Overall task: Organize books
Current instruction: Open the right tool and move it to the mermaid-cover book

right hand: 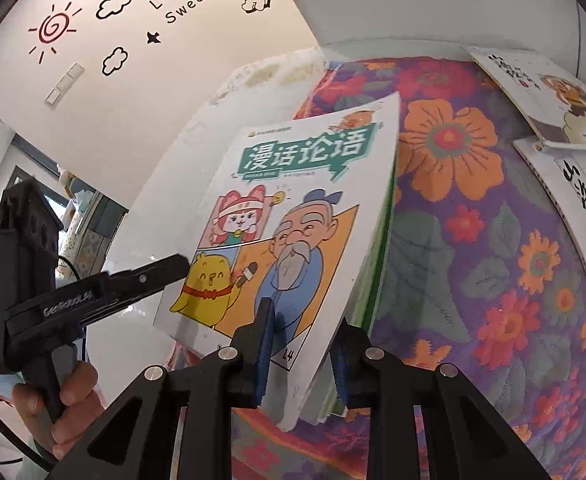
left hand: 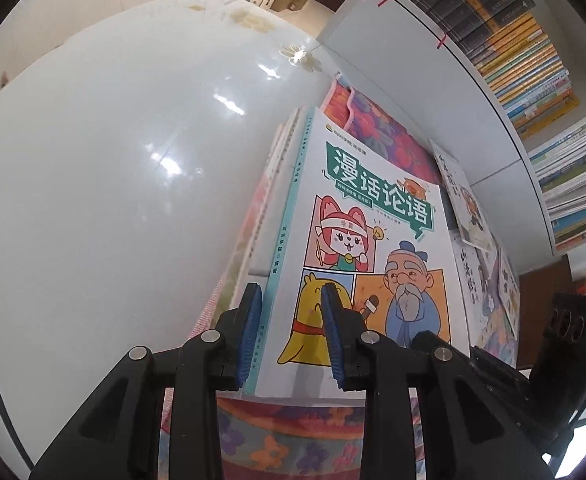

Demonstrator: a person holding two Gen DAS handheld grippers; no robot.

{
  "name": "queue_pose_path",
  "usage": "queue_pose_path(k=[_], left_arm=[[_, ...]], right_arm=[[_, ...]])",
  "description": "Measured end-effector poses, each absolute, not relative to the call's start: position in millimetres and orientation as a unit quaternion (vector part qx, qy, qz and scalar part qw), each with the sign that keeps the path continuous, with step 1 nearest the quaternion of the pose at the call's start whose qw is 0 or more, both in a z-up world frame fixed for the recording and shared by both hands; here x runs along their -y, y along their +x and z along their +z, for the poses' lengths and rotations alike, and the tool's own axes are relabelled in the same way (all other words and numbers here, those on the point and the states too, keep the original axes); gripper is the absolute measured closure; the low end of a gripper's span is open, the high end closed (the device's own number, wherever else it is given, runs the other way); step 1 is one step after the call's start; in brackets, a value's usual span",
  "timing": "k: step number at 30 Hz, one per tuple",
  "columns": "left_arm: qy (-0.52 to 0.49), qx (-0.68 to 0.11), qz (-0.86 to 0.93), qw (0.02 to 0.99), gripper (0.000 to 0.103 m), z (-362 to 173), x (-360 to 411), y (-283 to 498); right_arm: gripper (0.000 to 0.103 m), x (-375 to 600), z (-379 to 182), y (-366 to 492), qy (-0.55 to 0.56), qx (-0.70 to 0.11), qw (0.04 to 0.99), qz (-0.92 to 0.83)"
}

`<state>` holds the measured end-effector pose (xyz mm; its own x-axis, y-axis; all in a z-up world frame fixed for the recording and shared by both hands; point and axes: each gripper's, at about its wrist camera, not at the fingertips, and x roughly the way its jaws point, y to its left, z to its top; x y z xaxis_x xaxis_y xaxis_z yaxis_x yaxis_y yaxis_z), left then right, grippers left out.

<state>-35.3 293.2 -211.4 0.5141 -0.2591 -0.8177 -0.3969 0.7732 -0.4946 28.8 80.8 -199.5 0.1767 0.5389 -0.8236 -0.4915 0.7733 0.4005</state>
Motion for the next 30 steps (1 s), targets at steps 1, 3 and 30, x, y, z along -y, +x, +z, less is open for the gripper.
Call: queue_pose_path(k=[1,3,30], left_arm=[[-0.336,-0.489,0.045,0.804,0.077,-211,-294,-36],[-0.337,-0.486,0.049,0.805,0.077,-211,-297,-40],[-0.309,-0.483,-0.022,0.819,0.054,-166,-196,-29]], right_arm=[[0.077,-84,-199,27,0.015,-0.544,0.769,0.335],[0.077,-87,-200,27,0.014,-0.547,0.767,0.334],[0.051,114,-189,45,0.060,-0.588,0.782,0.199]])
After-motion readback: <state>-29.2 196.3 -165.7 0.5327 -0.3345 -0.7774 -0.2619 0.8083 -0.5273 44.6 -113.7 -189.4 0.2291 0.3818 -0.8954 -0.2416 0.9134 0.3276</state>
